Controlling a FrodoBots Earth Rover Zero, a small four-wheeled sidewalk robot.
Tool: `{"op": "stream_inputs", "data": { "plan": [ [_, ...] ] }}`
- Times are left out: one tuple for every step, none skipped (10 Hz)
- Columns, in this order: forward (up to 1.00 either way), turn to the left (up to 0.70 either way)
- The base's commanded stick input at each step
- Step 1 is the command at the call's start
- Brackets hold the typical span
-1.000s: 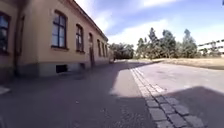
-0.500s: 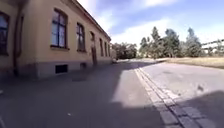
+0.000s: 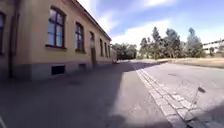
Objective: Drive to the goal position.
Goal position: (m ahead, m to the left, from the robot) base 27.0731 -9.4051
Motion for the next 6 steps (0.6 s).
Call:
{"op": "stream_inputs", "data": {
  "plan": [
    [0.7, 0.0],
    [0.7, 0.0],
    [0.7, 0.0],
    [0.7, 0.0],
    [0.7, 0.0],
    [0.7, 0.0]
  ]
}}
